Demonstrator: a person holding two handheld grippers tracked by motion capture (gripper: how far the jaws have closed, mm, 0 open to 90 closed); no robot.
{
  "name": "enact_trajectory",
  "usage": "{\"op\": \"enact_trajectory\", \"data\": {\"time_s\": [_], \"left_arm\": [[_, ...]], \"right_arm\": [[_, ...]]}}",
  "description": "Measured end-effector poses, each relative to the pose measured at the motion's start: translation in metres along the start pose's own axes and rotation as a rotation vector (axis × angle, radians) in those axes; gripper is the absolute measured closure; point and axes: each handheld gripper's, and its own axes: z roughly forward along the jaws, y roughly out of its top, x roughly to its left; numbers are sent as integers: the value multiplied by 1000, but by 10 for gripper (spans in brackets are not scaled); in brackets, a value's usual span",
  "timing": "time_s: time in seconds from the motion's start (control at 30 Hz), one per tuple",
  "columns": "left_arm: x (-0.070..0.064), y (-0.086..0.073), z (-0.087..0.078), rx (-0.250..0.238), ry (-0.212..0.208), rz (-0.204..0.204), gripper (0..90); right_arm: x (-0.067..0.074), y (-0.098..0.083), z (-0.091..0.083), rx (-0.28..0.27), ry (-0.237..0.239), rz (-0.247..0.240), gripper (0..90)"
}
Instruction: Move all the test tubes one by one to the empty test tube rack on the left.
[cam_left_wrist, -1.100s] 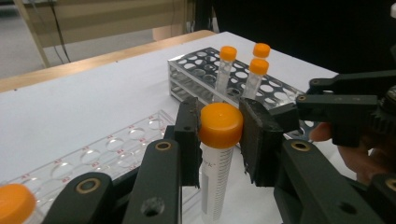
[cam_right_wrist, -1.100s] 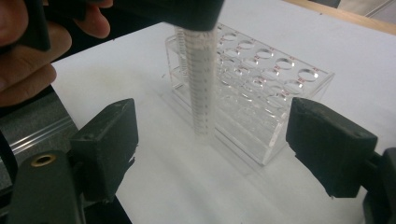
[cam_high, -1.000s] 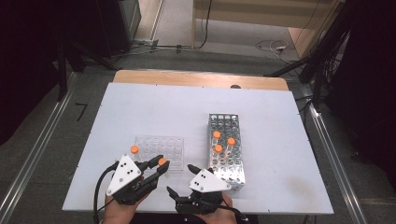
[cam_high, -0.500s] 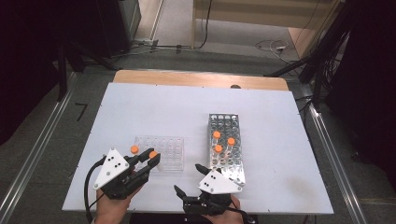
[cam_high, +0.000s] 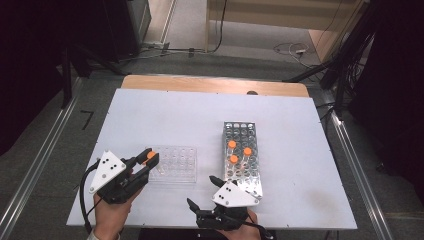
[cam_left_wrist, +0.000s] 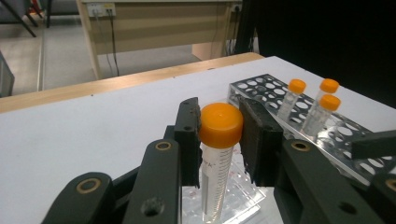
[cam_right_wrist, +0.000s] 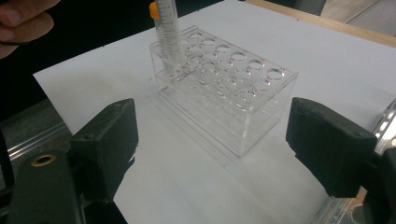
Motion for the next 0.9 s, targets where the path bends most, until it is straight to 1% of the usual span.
{"op": "enact_trajectory", "data": {"time_s": [0.1,0.2,0.4,0.57,0.9], "left_arm": [[4,0,3,7,16,0,699],[8,1,6,13,24,-6,699],[12,1,10,20,50,0,699],[13,-1,13,38,72,20,699],[11,-11,22,95,81,45,698]], "right_arm": [[0,0,0,-2,1,-4,156],[0,0,0,1,0,-1,156],[0,0,-1,-4,2,-1,156],[-1,0,-1,-5,2,1,156],[0,0,-1,-3,2,-4,157]]}}
